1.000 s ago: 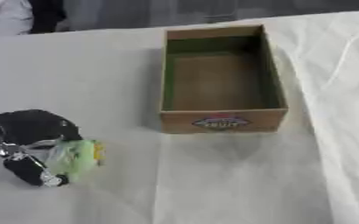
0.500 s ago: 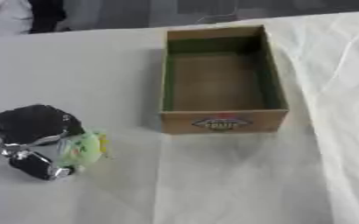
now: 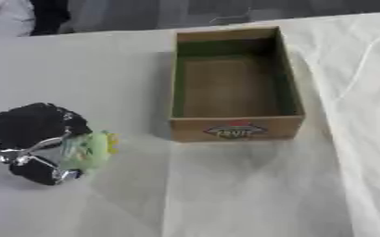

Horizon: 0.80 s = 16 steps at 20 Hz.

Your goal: Pick up objects on the table and place them in the box.

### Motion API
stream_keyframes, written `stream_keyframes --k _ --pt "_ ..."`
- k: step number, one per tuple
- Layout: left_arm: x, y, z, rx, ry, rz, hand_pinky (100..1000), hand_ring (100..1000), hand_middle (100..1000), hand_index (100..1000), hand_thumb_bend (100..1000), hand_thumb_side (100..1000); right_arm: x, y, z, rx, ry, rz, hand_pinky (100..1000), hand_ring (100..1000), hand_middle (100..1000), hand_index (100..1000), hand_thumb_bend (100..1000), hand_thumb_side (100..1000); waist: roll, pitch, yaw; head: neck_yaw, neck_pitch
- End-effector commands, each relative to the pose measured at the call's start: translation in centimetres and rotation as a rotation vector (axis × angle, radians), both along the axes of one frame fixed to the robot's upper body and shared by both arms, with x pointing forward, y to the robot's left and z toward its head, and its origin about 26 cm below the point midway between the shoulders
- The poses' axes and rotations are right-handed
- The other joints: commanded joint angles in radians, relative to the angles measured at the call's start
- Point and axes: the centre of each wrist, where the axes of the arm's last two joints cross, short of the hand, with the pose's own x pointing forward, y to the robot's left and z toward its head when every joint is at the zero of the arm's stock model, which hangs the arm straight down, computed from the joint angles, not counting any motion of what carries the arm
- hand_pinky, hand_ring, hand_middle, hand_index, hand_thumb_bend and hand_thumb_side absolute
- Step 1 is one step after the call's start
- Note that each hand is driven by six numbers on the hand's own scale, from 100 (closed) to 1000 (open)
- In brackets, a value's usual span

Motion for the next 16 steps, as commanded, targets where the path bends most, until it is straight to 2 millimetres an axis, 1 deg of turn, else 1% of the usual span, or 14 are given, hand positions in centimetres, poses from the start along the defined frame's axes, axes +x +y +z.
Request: stream_keyframes --k 1,6,10,13,16 --pt "-0.5 0.7 2.4 0.006 -0.079 0.011 442 512 472 742 100 480 -0.3 -0.2 0.7 -0.011 -0.022 0.002 805 829 614 742 100 1000 0.0 -0.024 0.001 0.0 -0.014" --pt "-1.1 0.8 5.5 -0.06 -0.217 0.011 423 486 450 723 100 504 -0.3 -0.2 0.8 -0.012 -0.023 0.002 805 829 614 742 100 1000 0.007 -0.03 -0.003 0.0 -0.018" --pt "-1.1 0.5 8.4 -0.137 -0.312 -0.025 408 468 429 704 100 523 -0.3 -0.2 0.8 -0.015 -0.022 0.003 805 829 614 742 100 1000 0.014 -0.035 -0.007 -0.003 -0.012" --pt "-0.2 0.4 9.7 -0.171 -0.329 -0.047 405 466 429 702 100 531 -0.3 -0.2 0.9 -0.018 -0.023 0.008 805 828 614 742 100 1000 0.018 -0.039 -0.013 0.001 -0.009" --pt "1.3 0.2 10.8 -0.201 -0.34 -0.051 397 458 426 699 100 536 -0.3 -0.1 1.0 -0.02 -0.025 0.014 804 827 615 742 100 1000 0.022 -0.042 -0.022 0.006 -0.006"
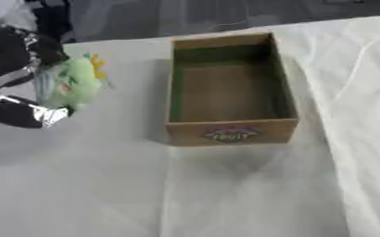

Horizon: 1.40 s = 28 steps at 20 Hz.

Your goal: Pick up objects on the table and place them in the box.

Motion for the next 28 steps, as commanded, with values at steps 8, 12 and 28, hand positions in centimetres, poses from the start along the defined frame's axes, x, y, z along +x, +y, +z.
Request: stream_keyframes --k 8,12,28 --pt "5.4 -0.7 3.8 -0.14 -0.054 -0.002 387 443 413 694 100 549 -0.2 0.2 1.3 -0.03 -0.039 0.028 803 827 615 742 100 1000 0.01 -0.022 -0.039 0.032 0.009" --pt "7.1 -2.2 4.3 -0.161 -0.094 -0.018 392 443 412 687 100 555 -0.1 0.6 1.8 -0.044 -0.048 0.049 803 827 615 743 100 1000 0.026 -0.015 -0.063 0.054 0.008" --pt "12.8 -7.9 3.5 -0.088 -0.288 0.039 413 465 417 674 100 556 0.3 2.6 3.5 -0.039 -0.11 0.163 801 825 617 743 100 1000 0.031 0.019 -0.148 0.17 -0.027"
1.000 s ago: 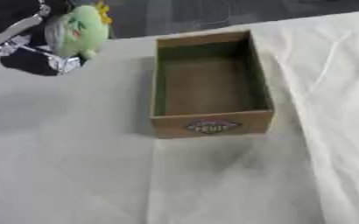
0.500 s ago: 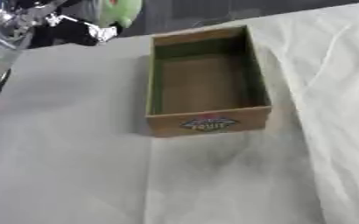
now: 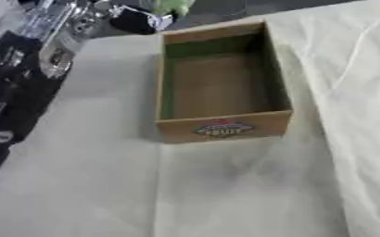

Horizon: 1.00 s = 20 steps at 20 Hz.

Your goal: Pick up objects on the table and place them in the box.

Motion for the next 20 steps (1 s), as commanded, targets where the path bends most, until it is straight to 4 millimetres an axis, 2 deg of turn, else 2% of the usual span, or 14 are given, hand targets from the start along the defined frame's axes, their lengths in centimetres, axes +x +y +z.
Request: stream_keyframes --k 1,6,12,20 --pt "1.0 0.2 0.0 0.013 -0.015 0.041 413 465 416 675 100 556 -0.3 0.4 0.9 -0.008 -0.032 0.03 802 826 617 743 100 1000 -0.01 -0.016 -0.003 0.027 -0.016" --pt "2.2 0.1 -2.1 0.046 0.044 0.062 412 471 411 700 100 556 -0.2 0.4 0.9 -0.002 -0.032 0.037 802 827 617 743 100 1000 -0.01 -0.009 -0.007 0.04 -0.027" --pt "2.7 -0.5 -3.8 0.082 0.102 0.051 420 490 426 705 100 553 -0.2 0.6 0.9 0.002 -0.035 0.043 802 828 616 743 100 1000 -0.011 -0.003 -0.011 0.042 -0.037" --pt "2.8 -1.1 -4.6 0.095 0.122 0.028 419 489 424 706 100 549 -0.2 0.7 0.9 0.005 -0.034 0.046 802 828 616 743 100 1000 -0.012 0.0 -0.012 0.041 -0.041"
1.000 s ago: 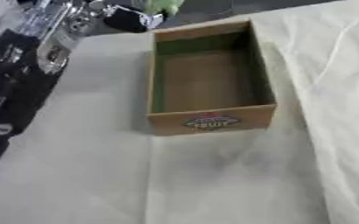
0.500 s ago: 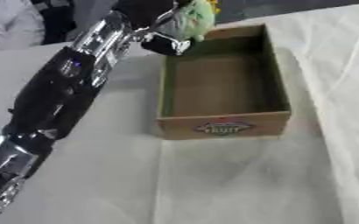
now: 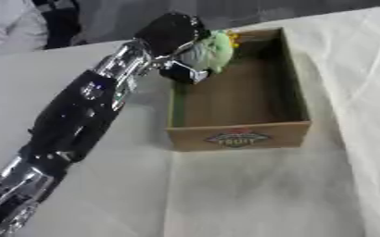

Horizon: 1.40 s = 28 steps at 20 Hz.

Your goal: Pick up objects on the table and place them in the box.

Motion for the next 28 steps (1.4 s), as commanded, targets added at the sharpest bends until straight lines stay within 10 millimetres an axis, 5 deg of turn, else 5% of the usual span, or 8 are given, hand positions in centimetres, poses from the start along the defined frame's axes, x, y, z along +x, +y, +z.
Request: stream_keyframes --k 1,6,9,14,15,25,28 --pt "-0.2 -0.2 1.1 0.019 -0.031 -0.012 435 506 434 706 100 570 -0.3 0.2 0.7 -0.005 -0.024 0.015 802 829 616 742 100 1000 -0.01 -0.019 -0.002 0.003 -0.01" --pt "-0.7 -1.6 1.1 0.082 -0.043 -0.072 452 533 471 738 100 596 -0.3 0.3 0.7 -0.003 -0.022 0.018 802 829 615 742 100 1000 -0.01 -0.017 -0.004 0.001 -0.01" --pt "-0.9 -2.0 1.1 0.12 -0.043 -0.097 548 704 661 823 100 647 -0.3 0.3 0.7 -0.002 -0.022 0.019 801 829 615 741 100 1000 -0.01 -0.017 -0.005 0.002 -0.011" --pt "-1.0 -2.3 0.9 0.222 -0.007 -0.11 628 798 758 867 127 713 -0.3 0.3 0.7 0.0 -0.023 0.02 801 829 615 741 100 1000 -0.01 -0.018 -0.008 0.003 -0.012" --pt "-1.0 -2.3 0.9 0.242 -0.001 -0.109 654 824 781 875 218 738 -0.3 0.3 0.7 0.001 -0.023 0.02 801 829 615 741 100 1000 -0.01 -0.019 -0.008 0.003 -0.012" --pt "-1.2 -2.2 1.1 0.344 0.056 -0.057 765 922 867 920 620 840 -0.3 0.3 0.6 0.007 -0.022 0.02 799 828 614 740 100 1000 -0.012 -0.022 -0.003 0.0 -0.01" --pt "-1.6 -2.2 1.7 0.306 0.024 -0.048 766 918 863 921 634 869 -0.3 0.2 0.6 0.008 -0.02 0.019 799 828 614 740 100 1000 -0.014 -0.023 0.002 -0.003 -0.009"
